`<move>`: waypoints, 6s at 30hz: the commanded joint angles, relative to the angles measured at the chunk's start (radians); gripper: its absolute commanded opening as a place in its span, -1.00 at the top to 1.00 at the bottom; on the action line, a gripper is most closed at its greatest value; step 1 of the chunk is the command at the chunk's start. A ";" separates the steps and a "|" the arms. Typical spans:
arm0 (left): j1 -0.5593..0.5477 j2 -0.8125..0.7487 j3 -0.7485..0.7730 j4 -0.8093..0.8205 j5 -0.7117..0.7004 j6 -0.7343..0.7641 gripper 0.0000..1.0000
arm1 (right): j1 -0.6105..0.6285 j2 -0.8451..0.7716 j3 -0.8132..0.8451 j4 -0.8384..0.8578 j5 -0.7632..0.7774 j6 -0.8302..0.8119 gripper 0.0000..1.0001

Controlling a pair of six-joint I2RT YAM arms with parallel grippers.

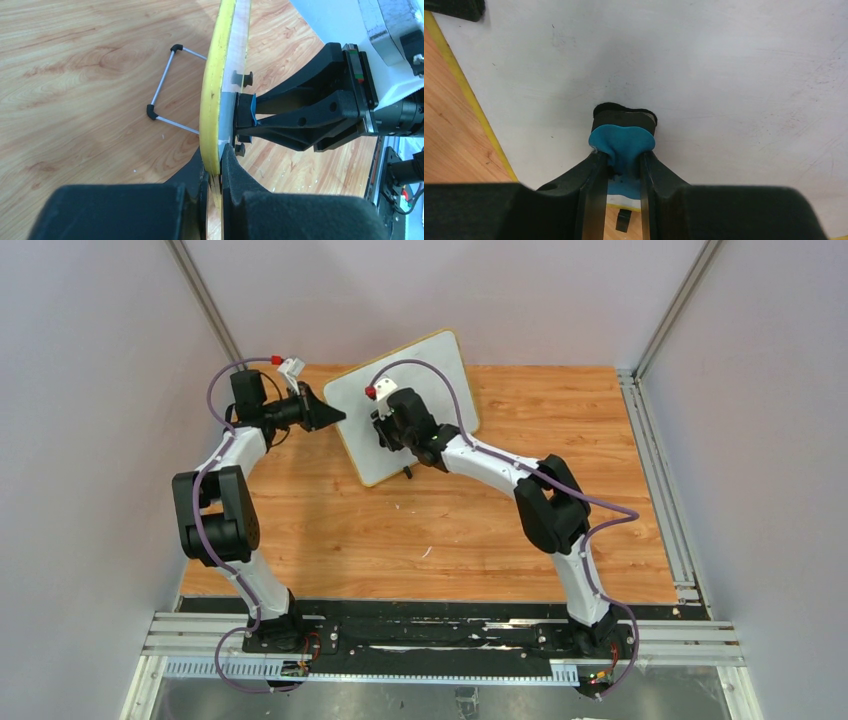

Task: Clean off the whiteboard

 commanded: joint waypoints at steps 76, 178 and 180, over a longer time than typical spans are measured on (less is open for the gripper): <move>-0.025 0.072 -0.037 -0.108 -0.225 0.262 1.00 | -0.717 -0.612 -0.827 -0.560 -0.134 0.185 0.24; -0.052 -0.575 -0.809 0.586 -1.004 0.003 -0.39 | -0.588 -1.238 -1.318 0.023 0.345 0.095 0.17; -0.088 -0.595 -0.830 0.600 -1.050 0.011 -0.39 | -0.588 -1.237 -1.323 0.031 0.345 0.096 0.17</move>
